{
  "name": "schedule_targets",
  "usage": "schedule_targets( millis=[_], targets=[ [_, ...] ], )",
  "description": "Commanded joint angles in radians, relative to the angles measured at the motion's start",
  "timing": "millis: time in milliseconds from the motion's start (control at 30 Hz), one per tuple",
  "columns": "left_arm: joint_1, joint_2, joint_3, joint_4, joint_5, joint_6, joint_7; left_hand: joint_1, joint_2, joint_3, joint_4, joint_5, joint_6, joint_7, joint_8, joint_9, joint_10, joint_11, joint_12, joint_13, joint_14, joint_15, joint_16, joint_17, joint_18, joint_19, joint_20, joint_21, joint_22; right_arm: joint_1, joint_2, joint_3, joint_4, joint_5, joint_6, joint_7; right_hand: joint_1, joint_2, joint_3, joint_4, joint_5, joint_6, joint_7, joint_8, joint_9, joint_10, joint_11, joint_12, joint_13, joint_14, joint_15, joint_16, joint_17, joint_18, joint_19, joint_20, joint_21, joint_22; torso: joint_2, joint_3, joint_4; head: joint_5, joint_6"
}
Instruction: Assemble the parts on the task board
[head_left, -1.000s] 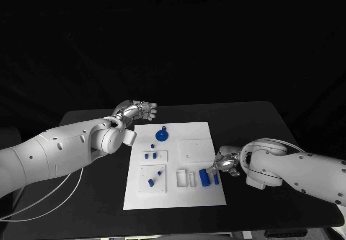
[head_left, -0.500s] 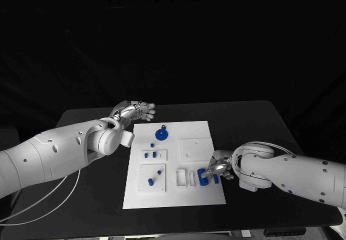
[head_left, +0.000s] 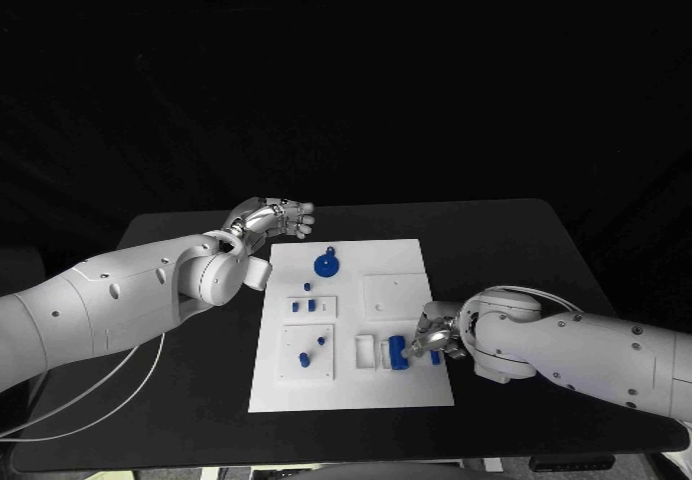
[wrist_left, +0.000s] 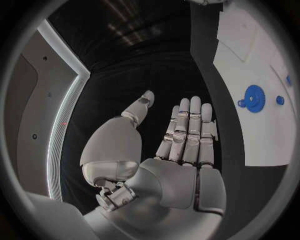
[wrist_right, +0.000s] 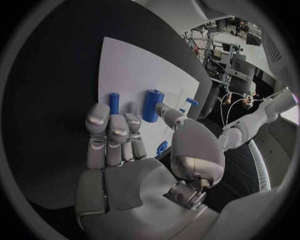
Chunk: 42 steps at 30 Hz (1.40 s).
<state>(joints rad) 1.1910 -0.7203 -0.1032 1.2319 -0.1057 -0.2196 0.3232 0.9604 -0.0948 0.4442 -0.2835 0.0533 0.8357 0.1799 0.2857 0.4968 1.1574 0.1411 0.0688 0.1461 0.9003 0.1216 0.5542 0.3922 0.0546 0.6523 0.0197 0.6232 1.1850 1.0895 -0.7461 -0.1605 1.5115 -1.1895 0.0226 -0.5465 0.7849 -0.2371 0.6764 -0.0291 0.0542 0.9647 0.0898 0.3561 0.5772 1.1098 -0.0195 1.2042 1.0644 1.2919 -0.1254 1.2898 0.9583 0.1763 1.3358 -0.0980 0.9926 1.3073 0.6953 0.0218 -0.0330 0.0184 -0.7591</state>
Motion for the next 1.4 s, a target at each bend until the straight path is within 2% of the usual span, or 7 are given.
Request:
schedule_targets(
  millis=[33,300,533,967,1100,1267,1400],
  targets=[
    [0.001,0.002,0.001,0.003,0.000,0.017,0.015,-0.006,0.002,-0.006,0.000,0.000,-0.009,-0.001,-0.001,-0.002,-0.008,-0.001,-0.001,-0.002,-0.007,0.000,-0.006,0.001,0.012,-0.008,0.001,-0.004,0.002,-0.005,0.011,0.000,-0.001,-0.028,-0.011,0.003,-0.004,-0.010,0.007,0.005,-0.005,0.001,0.006,-0.008,0.002,0.005,0.003,-0.004,0.001,0.004,0.001,0.001,0.002,0.085,-0.006,-0.002,0.004,0.019,0.000,-0.0003,-0.0014,0.002,-0.001],
    [0.001,0.002,0.001,0.003,0.000,0.016,0.013,-0.007,0.003,-0.007,0.001,0.000,-0.010,0.000,-0.001,-0.002,-0.009,-0.001,-0.001,-0.002,-0.007,0.001,-0.007,0.003,0.012,-0.008,0.002,-0.005,0.002,-0.009,0.027,0.000,-0.001,-0.006,-0.007,0.004,-0.030,-0.014,-0.009,0.021,-0.005,-0.004,0.007,-0.015,0.003,0.006,0.004,-0.004,0.004,0.005,0.003,0.000,0.004,0.085,-0.006,-0.002,0.008,0.018,0.000,-0.0009,-0.0018,0.001,-0.002],
    [0.001,0.002,0.001,0.011,0.000,0.012,0.004,-0.005,0.006,-0.007,0.000,0.001,-0.010,0.000,-0.001,-0.003,-0.009,-0.001,-0.001,-0.002,-0.007,0.001,-0.008,0.004,0.012,-0.007,0.002,-0.006,0.002,-0.015,0.050,-0.001,-0.019,0.005,-0.012,0.002,-0.047,0.000,-0.032,0.026,-0.005,-0.006,0.008,-0.020,0.005,0.005,0.005,-0.005,0.007,0.004,0.004,0.000,0.007,0.085,-0.010,-0.004,0.010,0.018,0.001,-0.0015,-0.0009,0.000,-0.003],
    [0.001,0.000,0.001,0.014,0.000,0.011,0.003,-0.004,0.007,-0.007,0.000,0.001,-0.010,0.000,-0.001,-0.003,-0.010,-0.001,-0.001,-0.003,-0.007,0.001,-0.009,0.005,0.013,-0.007,0.002,-0.006,0.002,-0.027,0.080,-0.006,-0.049,0.008,-0.007,0.003,-0.024,0.029,-0.038,-0.001,-0.005,-0.005,0.008,-0.025,0.009,0.004,0.005,-0.006,0.011,0.004,0.003,-0.002,0.011,0.085,-0.015,-0.007,0.014,0.018,0.001,-0.0020,-0.0011,0.002,-0.004],
    [0.001,-0.002,0.001,0.015,0.000,0.011,0.001,-0.003,0.008,-0.007,0.000,0.001,-0.010,0.000,-0.001,-0.003,-0.010,-0.001,-0.001,-0.003,-0.007,0.001,-0.009,0.005,0.013,-0.007,0.002,-0.007,0.003,-0.027,0.073,-0.007,-0.048,0.008,-0.016,0.003,0.024,0.055,-0.004,-0.033,-0.005,0.000,0.007,-0.026,0.011,0.006,0.004,-0.007,0.012,0.005,0.002,-0.003,0.012,0.085,-0.016,-0.009,0.016,0.018,0.000,-0.0016,-0.0014,0.005,-0.005],
    [0.001,-0.004,0.001,0.015,0.000,0.010,0.001,-0.002,0.010,-0.007,0.000,0.001,-0.010,0.000,-0.001,-0.003,-0.009,-0.001,0.000,-0.003,-0.006,0.001,-0.010,0.006,0.013,-0.007,0.002,-0.007,0.003,-0.027,0.065,-0.007,-0.044,0.008,-0.033,0.008,0.071,0.108,0.047,-0.077,-0.005,0.012,0.005,-0.025,0.013,0.009,0.003,-0.009,0.012,0.005,0.002,-0.004,0.013,0.084,-0.018,-0.003,0.019,0.019,0.000,-0.0015,-0.0019,0.006,-0.005],
    [0.001,-0.004,0.001,0.016,0.000,0.010,0.001,-0.002,0.010,-0.007,0.000,0.001,-0.010,0.000,-0.001,-0.003,-0.009,-0.001,0.000,-0.003,-0.006,0.001,-0.010,0.007,0.013,-0.007,0.002,-0.007,0.003,-0.027,0.052,-0.007,-0.029,0.036,-0.049,0.007,0.072,0.120,0.059,-0.092,-0.004,0.019,0.005,-0.025,0.014,0.011,0.002,-0.010,0.012,0.006,0.003,-0.005,0.013,0.084,-0.018,0.002,0.022,0.019,0.000,-0.0009,-0.0024,0.010,-0.004]
  ],
)
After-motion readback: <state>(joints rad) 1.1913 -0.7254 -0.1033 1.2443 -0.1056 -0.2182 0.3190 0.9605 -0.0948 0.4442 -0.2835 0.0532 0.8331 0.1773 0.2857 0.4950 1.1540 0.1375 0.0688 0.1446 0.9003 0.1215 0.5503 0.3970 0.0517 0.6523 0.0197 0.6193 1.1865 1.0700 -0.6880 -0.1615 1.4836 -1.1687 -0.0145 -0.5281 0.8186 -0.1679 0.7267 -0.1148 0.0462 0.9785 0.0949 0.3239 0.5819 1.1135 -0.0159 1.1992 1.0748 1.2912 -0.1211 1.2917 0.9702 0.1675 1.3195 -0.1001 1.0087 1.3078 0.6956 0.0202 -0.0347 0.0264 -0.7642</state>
